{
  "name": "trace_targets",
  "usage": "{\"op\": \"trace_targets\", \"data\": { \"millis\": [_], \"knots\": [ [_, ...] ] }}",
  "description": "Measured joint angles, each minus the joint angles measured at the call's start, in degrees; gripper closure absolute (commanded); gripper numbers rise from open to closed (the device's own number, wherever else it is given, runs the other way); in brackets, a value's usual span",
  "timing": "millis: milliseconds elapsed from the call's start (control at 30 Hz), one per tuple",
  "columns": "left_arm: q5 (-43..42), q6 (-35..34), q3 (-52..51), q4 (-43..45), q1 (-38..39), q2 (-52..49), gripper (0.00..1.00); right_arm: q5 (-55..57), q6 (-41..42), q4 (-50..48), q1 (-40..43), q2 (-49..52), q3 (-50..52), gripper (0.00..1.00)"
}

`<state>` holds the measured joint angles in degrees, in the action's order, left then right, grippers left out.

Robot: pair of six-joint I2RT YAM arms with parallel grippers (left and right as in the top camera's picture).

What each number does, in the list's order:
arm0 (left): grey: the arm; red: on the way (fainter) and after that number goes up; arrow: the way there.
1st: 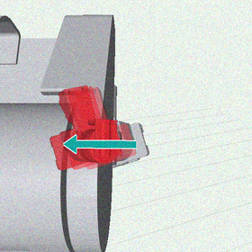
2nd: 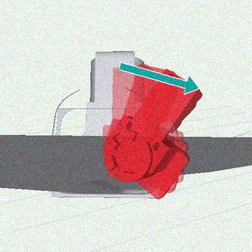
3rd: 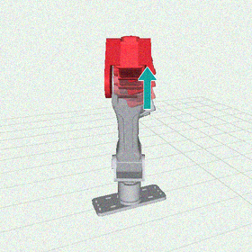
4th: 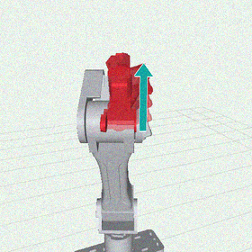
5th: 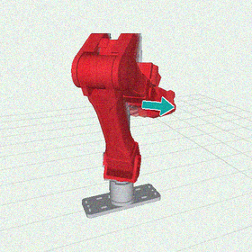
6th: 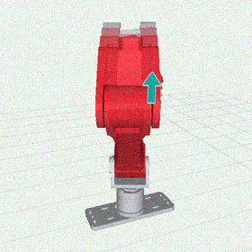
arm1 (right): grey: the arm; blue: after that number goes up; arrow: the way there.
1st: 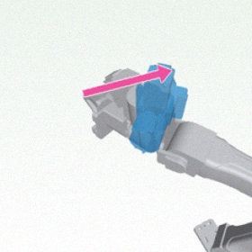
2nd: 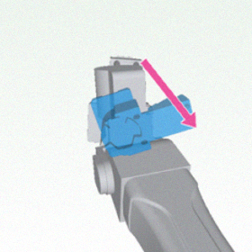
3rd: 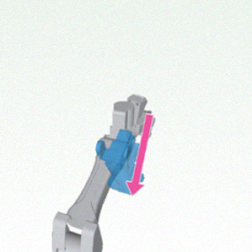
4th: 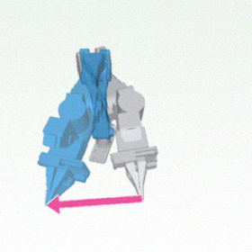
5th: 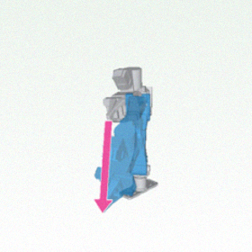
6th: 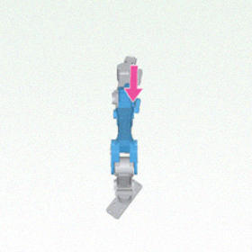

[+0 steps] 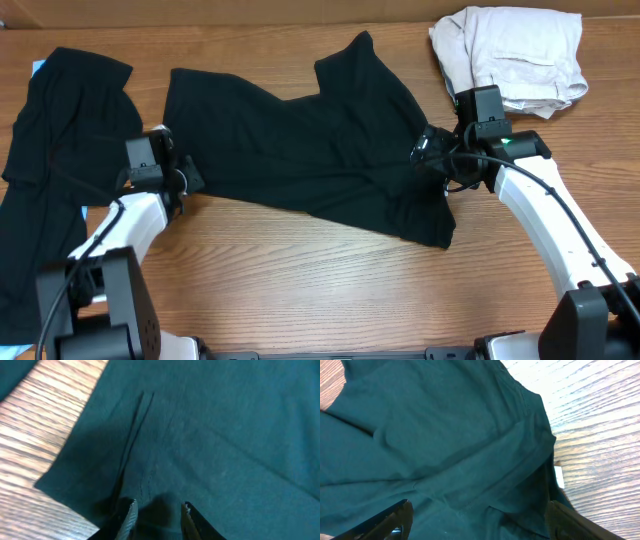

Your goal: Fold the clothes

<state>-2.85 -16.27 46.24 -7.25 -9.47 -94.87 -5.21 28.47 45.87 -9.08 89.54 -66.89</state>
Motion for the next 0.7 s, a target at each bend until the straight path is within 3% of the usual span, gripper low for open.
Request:
{"op": "trace_targets", "data": {
  "millis": [367, 700],
  "knots": [
    [2.0, 0.2, 0.0, 0.5, 0.0, -0.3, 0.47, -0.3, 0.0, 0.0, 0.0, 0.0, 0.0, 0.12],
    [2.5, 3.5, 0.0, 0.7, 0.0, -0.8, 0.53, -0.4, 0.0, 0.0, 0.0, 0.0, 0.0, 0.12]
  ]
}}
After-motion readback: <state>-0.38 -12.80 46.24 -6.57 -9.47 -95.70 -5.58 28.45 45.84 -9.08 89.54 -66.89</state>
